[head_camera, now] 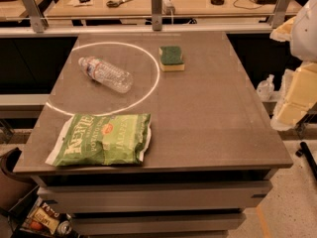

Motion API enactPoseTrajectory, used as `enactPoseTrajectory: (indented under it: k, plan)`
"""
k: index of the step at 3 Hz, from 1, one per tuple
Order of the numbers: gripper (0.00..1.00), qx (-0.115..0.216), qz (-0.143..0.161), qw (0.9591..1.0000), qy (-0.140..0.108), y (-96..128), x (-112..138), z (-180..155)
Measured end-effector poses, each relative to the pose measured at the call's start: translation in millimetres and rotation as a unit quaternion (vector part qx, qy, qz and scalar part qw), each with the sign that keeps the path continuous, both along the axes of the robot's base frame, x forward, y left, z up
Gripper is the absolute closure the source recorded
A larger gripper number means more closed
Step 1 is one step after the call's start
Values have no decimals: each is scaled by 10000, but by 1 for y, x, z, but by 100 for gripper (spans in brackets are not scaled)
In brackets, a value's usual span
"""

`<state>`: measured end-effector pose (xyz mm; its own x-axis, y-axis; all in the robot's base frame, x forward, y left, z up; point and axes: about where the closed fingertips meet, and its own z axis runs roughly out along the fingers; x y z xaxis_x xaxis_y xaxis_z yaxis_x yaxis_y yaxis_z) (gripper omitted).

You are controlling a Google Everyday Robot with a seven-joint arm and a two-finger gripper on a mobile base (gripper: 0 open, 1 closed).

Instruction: Place water bottle upright

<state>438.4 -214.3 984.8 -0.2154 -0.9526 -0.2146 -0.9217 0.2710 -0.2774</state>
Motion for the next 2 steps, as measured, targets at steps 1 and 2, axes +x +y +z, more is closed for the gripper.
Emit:
enactPoseTrajectory:
  k: [1,2]
  plan:
    - [0,0,0,10000,-1,0,0,0]
    - [0,3,149,9997,-174,12,15,9]
